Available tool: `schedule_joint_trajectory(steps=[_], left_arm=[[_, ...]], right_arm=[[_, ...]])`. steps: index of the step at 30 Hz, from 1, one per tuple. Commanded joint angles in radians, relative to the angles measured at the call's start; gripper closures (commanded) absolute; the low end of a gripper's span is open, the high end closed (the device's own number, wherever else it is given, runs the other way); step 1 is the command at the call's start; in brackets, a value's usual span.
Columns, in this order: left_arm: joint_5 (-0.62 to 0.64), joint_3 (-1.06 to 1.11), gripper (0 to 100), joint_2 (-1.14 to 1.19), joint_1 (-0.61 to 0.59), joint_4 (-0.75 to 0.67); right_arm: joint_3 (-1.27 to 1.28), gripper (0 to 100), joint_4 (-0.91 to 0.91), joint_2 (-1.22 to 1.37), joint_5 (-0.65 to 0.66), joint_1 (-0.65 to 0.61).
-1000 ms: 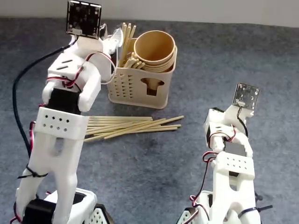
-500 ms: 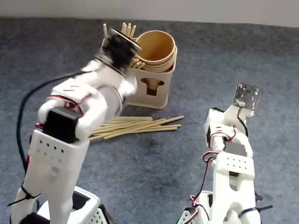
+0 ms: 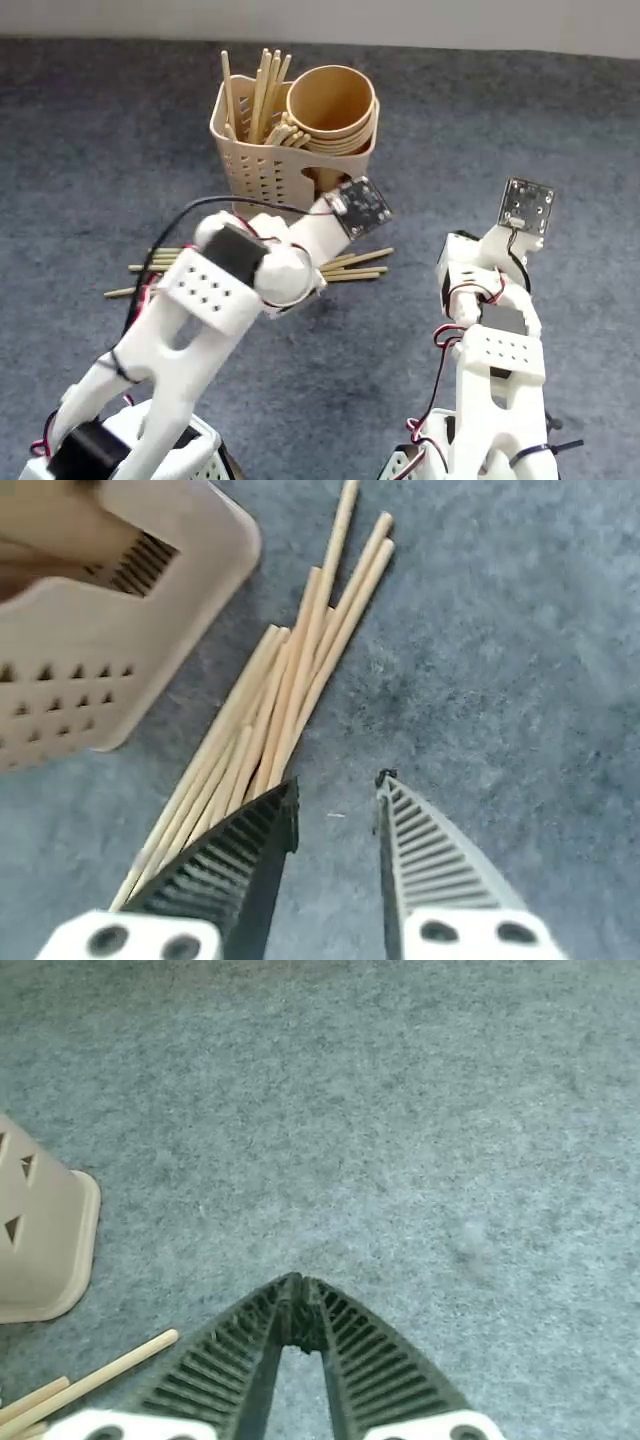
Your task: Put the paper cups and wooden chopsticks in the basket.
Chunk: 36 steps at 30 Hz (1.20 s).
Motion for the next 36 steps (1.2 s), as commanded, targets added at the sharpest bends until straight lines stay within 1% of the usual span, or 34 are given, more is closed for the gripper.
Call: schedule_joint_trajectory(steps=[1,7,13,17,19,21,28,33,36], left_arm=[[-0.009,0.058,82,0.074,0.019,-0.13],[-0.009,0.094,82,0.185,0.01,-0.264],[-0.011,0.091,82,0.303,0.004,-0.367],[-0.017,0.09,82,0.377,-0.033,-0.442],[-0.049,0.09,82,0.41,-0.054,-0.473],[-0.069,0.09,84,0.44,-0.073,-0.499],[-0.138,0.094,91,0.495,-0.045,-0.502],[-0.144,0.097,96,0.496,-0.03,-0.497],[-0.141,0.097,100,0.493,-0.03,-0.451]], right_arm=[[-0.007,98.8,-0.022,-0.015,0.014,-0.004],[-0.007,98.8,-0.022,-0.015,0.014,-0.004],[-0.007,98.8,-0.022,-0.015,0.014,-0.004],[-0.007,98.8,-0.022,-0.015,0.014,-0.004],[-0.007,98.8,-0.022,-0.015,0.014,-0.004],[-0.007,98.8,-0.022,-0.015,0.014,-0.004],[-0.007,98.8,-0.022,-0.015,0.014,-0.007],[-0.007,98.8,-0.022,-0.015,0.014,-0.007],[-0.007,98.8,-0.022,-0.015,0.014,-0.005]])
